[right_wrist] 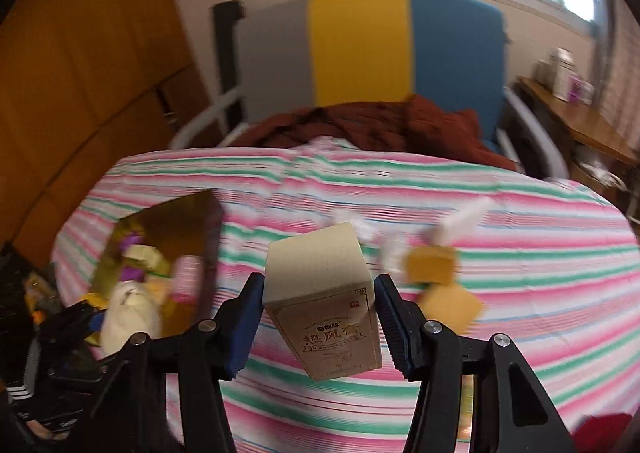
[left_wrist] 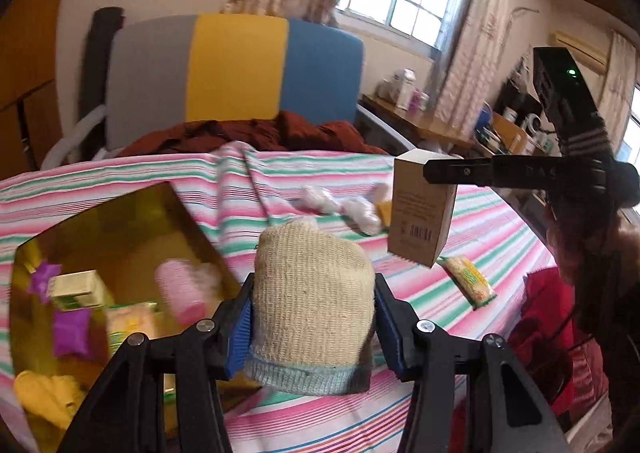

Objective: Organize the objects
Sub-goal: 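Carry the beige sock and cream box over the gold tray and release both, then move both tools back over the remaining items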

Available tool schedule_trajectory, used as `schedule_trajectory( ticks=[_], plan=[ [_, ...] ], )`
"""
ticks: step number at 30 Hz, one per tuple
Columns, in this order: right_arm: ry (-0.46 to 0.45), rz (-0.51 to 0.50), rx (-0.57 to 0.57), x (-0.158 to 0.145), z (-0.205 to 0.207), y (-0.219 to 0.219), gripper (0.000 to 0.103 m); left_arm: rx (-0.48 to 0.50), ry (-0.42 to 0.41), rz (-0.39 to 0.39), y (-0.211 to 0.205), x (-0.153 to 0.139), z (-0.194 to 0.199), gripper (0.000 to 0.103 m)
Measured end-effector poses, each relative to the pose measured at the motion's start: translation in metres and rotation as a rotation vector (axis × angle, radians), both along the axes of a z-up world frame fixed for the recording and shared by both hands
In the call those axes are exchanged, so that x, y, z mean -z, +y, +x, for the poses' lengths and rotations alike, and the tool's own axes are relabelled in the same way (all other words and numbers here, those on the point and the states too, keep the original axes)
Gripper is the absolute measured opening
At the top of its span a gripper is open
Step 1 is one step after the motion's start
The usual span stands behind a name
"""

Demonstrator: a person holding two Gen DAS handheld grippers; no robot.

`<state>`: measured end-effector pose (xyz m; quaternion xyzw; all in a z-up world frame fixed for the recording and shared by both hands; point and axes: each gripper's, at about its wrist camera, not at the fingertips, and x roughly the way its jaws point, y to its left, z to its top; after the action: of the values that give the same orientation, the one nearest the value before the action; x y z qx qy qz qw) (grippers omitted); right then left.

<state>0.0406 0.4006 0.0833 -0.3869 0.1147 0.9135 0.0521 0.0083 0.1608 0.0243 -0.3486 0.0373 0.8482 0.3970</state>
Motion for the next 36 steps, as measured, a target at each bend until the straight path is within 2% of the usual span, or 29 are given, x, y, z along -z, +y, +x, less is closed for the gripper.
schedule_trajectory(
  ticks=[5,11,16,17,18,20,22,28,36],
  plan=[
    [0.029,-0.040,-0.113,-0.005,-0.030,-0.052,0.056,-0.137,-0.007,0.007,-0.044,-0.002,-0.022,0.054],
    [0.004,-0.044,-0.212,-0.001,-0.071,-0.102,0.056,-0.320,0.010,-0.001,-0.098,-0.003,-0.049,0.054],
    [-0.022,-0.036,-0.246,0.005,-0.113,-0.134,0.059,-0.477,-0.015,-0.053,-0.134,0.007,-0.080,0.056],
    [-0.016,-0.045,-0.253,0.005,-0.121,-0.140,0.060,-0.506,-0.027,-0.058,-0.139,0.010,-0.086,0.058],
    [-0.010,-0.053,-0.259,0.005,-0.127,-0.143,0.066,-0.529,-0.036,-0.061,-0.144,0.013,-0.091,0.060],
    [-0.001,-0.074,-0.268,0.005,-0.133,-0.149,0.073,-0.570,-0.050,-0.063,-0.154,0.016,-0.099,0.075],
    [0.004,-0.078,-0.270,0.005,-0.134,-0.153,0.075,-0.592,-0.044,-0.058,-0.162,0.017,-0.100,0.079],
    [-0.033,-0.021,-0.276,0.022,-0.118,-0.169,0.077,-0.625,-0.024,-0.072,-0.168,0.017,-0.086,0.079],
    [-0.005,0.054,-0.249,0.038,-0.079,-0.186,0.089,-0.631,0.022,-0.093,-0.160,0.008,-0.064,0.079]
  ],
)
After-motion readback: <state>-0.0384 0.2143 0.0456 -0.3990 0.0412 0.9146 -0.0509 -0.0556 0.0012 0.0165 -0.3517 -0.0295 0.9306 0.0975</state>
